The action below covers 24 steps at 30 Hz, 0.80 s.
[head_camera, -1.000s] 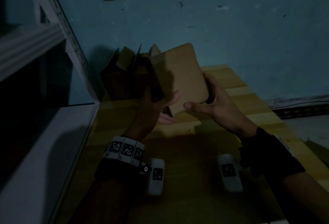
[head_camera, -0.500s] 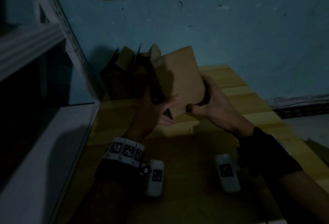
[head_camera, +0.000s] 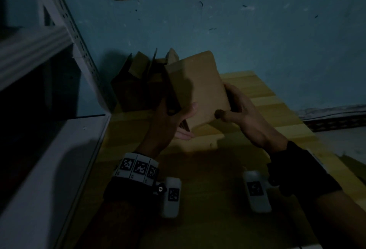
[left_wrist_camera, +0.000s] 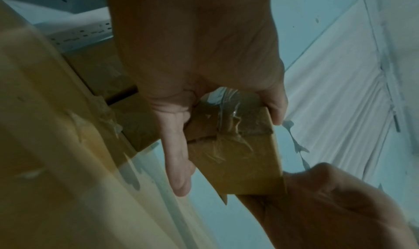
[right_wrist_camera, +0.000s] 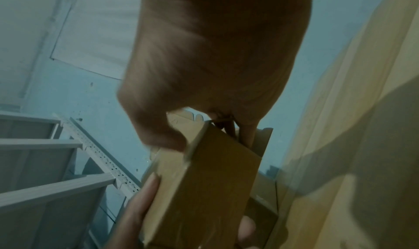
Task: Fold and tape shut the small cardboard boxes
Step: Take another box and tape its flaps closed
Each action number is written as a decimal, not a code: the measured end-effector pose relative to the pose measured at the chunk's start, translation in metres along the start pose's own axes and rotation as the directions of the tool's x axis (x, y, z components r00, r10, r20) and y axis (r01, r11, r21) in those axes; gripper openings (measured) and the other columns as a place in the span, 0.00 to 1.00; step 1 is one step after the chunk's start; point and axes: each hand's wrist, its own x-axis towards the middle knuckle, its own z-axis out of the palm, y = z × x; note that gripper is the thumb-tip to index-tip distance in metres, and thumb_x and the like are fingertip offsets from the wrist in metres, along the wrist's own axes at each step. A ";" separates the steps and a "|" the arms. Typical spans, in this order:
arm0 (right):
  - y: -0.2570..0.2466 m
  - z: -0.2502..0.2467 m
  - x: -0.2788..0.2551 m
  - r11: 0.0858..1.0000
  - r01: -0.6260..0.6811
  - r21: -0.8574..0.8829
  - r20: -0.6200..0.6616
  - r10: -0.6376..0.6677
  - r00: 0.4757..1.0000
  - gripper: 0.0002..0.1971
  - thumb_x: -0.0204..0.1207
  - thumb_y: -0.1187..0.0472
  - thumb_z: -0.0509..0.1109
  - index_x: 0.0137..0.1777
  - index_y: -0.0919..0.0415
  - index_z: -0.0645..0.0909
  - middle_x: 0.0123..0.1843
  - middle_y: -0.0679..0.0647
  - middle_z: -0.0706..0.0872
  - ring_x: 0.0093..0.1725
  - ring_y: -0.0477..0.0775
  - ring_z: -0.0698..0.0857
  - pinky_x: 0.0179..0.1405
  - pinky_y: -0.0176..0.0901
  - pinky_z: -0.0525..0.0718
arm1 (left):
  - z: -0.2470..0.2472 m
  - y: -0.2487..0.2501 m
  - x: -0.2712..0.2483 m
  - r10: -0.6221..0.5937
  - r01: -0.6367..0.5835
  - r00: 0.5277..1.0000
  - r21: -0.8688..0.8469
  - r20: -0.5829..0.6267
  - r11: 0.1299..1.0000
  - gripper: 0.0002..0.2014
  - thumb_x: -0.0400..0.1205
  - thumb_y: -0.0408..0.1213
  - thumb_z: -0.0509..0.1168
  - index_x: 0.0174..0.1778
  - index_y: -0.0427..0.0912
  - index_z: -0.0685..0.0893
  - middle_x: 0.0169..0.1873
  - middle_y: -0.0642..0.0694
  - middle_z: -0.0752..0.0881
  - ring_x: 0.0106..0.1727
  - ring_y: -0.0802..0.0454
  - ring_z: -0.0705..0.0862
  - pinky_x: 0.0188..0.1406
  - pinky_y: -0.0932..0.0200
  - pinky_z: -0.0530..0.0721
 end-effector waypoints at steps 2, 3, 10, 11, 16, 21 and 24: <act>-0.002 0.002 0.000 1.000 -0.012 0.007 -0.007 0.012 1.000 0.40 0.72 0.53 0.79 0.83 0.54 0.67 0.73 0.45 0.81 0.69 0.42 0.83 0.63 0.41 0.86 | 0.000 0.001 0.000 0.002 -0.002 1.000 0.014 -0.003 1.000 0.32 0.79 0.43 0.74 0.76 0.59 0.66 0.56 0.55 0.81 0.44 0.33 0.92 0.39 0.42 0.92; -0.003 0.005 0.000 0.999 -0.013 -0.036 -0.021 0.012 1.000 0.40 0.71 0.50 0.83 0.81 0.52 0.68 0.71 0.42 0.81 0.66 0.38 0.84 0.60 0.38 0.87 | 0.000 0.001 0.000 0.002 -0.002 1.000 0.028 -0.004 1.000 0.34 0.78 0.45 0.74 0.78 0.58 0.66 0.60 0.52 0.81 0.42 0.33 0.92 0.40 0.40 0.92; -0.004 0.009 0.003 0.993 0.018 -0.117 -0.018 -0.020 1.000 0.51 0.59 0.50 0.89 0.82 0.57 0.69 0.73 0.47 0.83 0.70 0.47 0.84 0.66 0.51 0.88 | -0.005 0.005 -0.005 -0.021 0.021 1.000 0.036 -0.003 0.999 0.34 0.73 0.47 0.77 0.72 0.62 0.66 0.73 0.41 0.77 0.38 0.31 0.91 0.39 0.38 0.92; -0.005 0.008 0.003 0.995 0.023 -0.096 -0.004 -0.023 1.000 0.49 0.60 0.52 0.88 0.81 0.57 0.71 0.72 0.48 0.84 0.70 0.48 0.85 0.66 0.53 0.88 | -0.007 0.006 -0.005 -0.019 0.019 1.000 0.026 0.003 0.999 0.34 0.73 0.47 0.77 0.72 0.62 0.67 0.73 0.41 0.78 0.38 0.31 0.91 0.38 0.39 0.92; -0.008 0.008 0.003 1.000 0.030 0.002 0.080 -0.030 0.996 0.41 0.68 0.66 0.85 0.81 0.61 0.72 0.72 0.53 0.85 0.70 0.51 0.86 0.67 0.53 0.88 | -0.012 0.004 -0.007 0.000 0.000 1.000 0.017 0.018 1.000 0.36 0.72 0.46 0.77 0.76 0.56 0.69 0.69 0.43 0.80 0.37 0.31 0.91 0.35 0.42 0.91; -0.010 0.003 0.003 0.999 0.021 0.035 0.132 -0.025 0.991 0.38 0.71 0.69 0.81 0.81 0.60 0.72 0.73 0.55 0.84 0.72 0.53 0.85 0.67 0.50 0.87 | -0.016 0.001 -0.006 -0.021 0.021 0.999 -0.003 0.026 1.000 0.42 0.70 0.46 0.78 0.81 0.53 0.67 0.74 0.35 0.77 0.38 0.28 0.91 0.34 0.43 0.91; -0.012 0.001 0.001 0.999 0.016 0.040 0.147 -0.021 0.989 0.36 0.72 0.69 0.80 0.81 0.59 0.72 0.73 0.56 0.85 0.72 0.54 0.85 0.68 0.50 0.87 | -0.018 0.000 -0.007 -0.017 0.017 0.999 -0.002 0.045 1.000 0.44 0.70 0.47 0.80 0.81 0.55 0.66 0.74 0.35 0.77 0.39 0.29 0.91 0.34 0.44 0.91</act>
